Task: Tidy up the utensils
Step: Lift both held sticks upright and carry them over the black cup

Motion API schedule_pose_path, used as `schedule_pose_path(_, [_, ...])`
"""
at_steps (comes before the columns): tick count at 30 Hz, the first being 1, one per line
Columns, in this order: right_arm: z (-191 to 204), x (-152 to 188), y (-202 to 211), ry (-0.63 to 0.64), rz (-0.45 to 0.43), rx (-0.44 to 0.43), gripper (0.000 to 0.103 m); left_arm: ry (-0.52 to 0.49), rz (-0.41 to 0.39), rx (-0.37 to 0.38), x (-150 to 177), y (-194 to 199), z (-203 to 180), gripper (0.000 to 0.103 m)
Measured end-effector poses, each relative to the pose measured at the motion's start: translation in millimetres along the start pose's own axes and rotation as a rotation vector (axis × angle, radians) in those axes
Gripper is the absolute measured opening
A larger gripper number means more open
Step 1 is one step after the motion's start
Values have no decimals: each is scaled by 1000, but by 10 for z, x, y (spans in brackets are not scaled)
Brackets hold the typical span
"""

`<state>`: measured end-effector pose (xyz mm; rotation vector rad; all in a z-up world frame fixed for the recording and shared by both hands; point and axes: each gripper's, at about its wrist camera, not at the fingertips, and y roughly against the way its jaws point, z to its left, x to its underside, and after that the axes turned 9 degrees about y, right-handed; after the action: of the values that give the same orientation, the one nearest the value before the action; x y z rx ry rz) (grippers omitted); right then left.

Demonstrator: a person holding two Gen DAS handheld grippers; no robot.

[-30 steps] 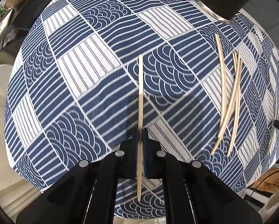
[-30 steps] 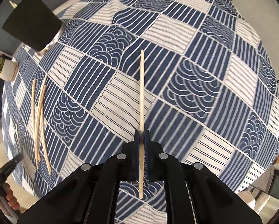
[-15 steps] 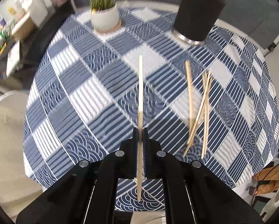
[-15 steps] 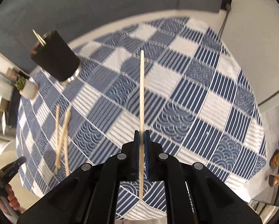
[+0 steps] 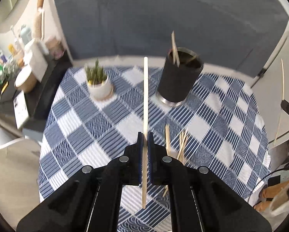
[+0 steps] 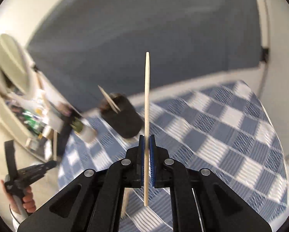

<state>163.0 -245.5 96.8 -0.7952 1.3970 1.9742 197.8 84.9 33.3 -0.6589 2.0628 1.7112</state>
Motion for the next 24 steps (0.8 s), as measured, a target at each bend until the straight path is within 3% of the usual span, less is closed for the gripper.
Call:
schedule_pose_path(4, [167,-148,-13,23,-72,-104,5,-7,-59,68,-202,155,-94,5])
schedule_pose_path(10, [384,-370,-174,104,-144,-226,5,0,-141,306,-554,324,-180,5])
schedule_pose_path(18, [537,-766,-667,149,-155,-265,5,-38,-270,530,-1031,262,-296,5])
schedule_pose_path(24, [571,-1060,-1088,164,-212,-297,5,-69,-353,640,-1338,-20,-355,5])
